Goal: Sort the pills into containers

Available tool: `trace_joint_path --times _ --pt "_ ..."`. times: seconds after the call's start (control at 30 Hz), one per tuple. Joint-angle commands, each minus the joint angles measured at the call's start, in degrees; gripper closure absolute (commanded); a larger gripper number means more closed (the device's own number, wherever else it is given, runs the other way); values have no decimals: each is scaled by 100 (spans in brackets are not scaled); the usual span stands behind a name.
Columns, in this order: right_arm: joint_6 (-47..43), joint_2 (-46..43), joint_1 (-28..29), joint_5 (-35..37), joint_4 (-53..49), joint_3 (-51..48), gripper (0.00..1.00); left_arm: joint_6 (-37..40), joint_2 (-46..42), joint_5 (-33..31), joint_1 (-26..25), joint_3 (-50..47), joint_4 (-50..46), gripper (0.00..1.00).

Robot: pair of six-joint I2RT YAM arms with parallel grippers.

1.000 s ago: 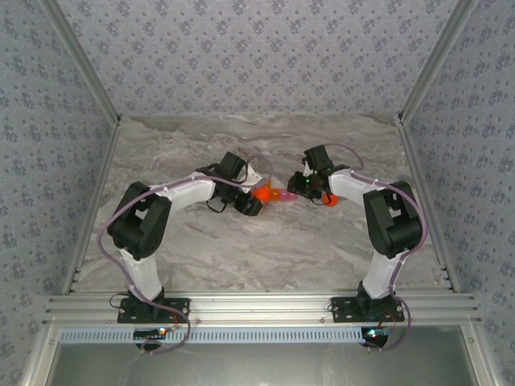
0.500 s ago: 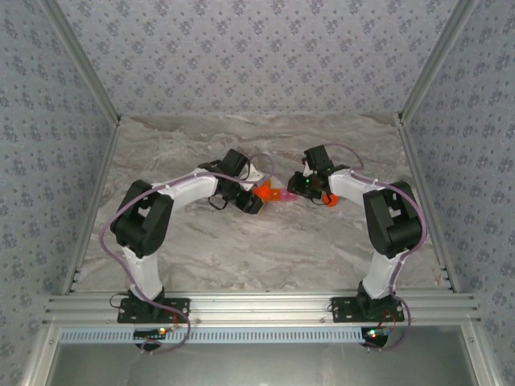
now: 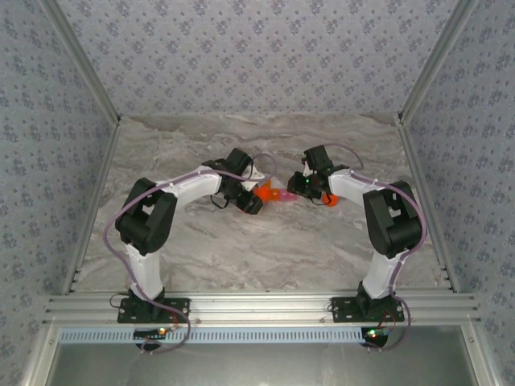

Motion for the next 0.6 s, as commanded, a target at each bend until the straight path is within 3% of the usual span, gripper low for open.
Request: trace_joint_path --times 0.0,0.57 --pt "-40 113 50 -111 -15 -76 69 143 93 -103 -79 255 -306 100" --pt "-26 130 67 -90 1 -111 69 278 301 -530 -203 694 -753 100"
